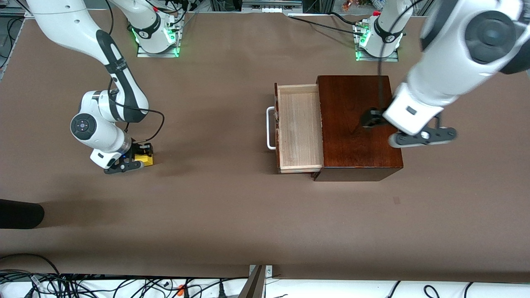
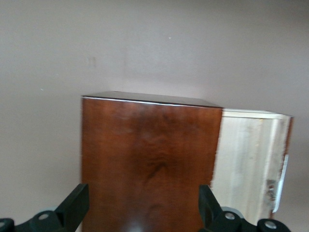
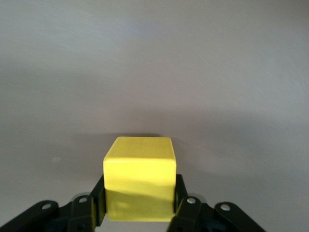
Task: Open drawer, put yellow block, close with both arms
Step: 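Carry the yellow cube with the right gripper over the open drawer, then lower the cube into the drawer and open the right gripper, then move the left gripper to the drawer front while the right gripper retracts, then push the drawer shut into the box with the left gripper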
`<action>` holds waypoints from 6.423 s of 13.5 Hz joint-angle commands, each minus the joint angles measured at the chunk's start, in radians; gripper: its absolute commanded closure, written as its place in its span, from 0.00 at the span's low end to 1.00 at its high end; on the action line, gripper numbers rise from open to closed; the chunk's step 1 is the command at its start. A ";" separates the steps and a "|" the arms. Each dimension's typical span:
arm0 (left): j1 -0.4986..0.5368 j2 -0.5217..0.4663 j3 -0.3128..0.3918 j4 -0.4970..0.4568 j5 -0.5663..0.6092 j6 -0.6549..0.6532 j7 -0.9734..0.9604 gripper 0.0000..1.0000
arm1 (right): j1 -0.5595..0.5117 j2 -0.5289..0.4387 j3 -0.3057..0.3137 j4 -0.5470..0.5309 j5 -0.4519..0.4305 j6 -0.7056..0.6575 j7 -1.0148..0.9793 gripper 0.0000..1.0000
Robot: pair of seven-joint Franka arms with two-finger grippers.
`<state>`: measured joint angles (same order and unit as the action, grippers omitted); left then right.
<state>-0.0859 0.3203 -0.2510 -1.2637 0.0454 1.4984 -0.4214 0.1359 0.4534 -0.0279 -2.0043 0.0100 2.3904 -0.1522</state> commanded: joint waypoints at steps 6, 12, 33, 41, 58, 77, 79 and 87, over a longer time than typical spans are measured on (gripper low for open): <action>-0.106 -0.184 0.366 -0.175 -0.098 0.002 0.347 0.00 | 0.181 -0.030 0.152 0.430 -0.002 -0.433 -0.040 1.00; -0.094 -0.193 0.372 -0.175 -0.081 0.008 0.428 0.00 | 0.489 0.105 0.148 0.725 -0.050 -0.435 -0.006 1.00; -0.095 -0.231 0.363 -0.221 -0.088 0.026 0.412 0.00 | 0.743 0.330 0.146 0.820 -0.268 -0.392 -0.297 1.00; -0.095 -0.230 0.363 -0.221 -0.082 0.026 0.423 0.00 | 0.722 0.335 0.143 0.815 -0.266 -0.381 -0.434 1.00; -0.097 -0.225 0.361 -0.215 -0.082 0.026 0.420 0.00 | 0.633 -0.050 -0.081 0.861 -0.117 -0.651 -0.412 0.00; -0.557 0.077 0.176 0.014 -0.091 0.133 0.777 0.00 | 0.126 -0.387 -0.223 0.609 0.183 -0.781 -0.409 0.00; -0.590 0.115 0.174 0.012 -0.093 0.195 0.857 0.00 | 0.024 -0.444 -0.129 0.546 0.182 -0.780 -0.380 0.00; -0.630 0.287 0.159 0.006 -0.050 0.365 1.219 0.00 | 0.005 -0.564 -0.029 0.383 0.054 -0.829 -0.008 0.00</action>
<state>-0.7011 0.5640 -0.0961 -1.2945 -0.0306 1.8432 0.7190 0.1570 -0.0848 -0.0798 -1.5832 0.0920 1.5875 -0.2425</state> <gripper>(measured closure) 0.000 0.000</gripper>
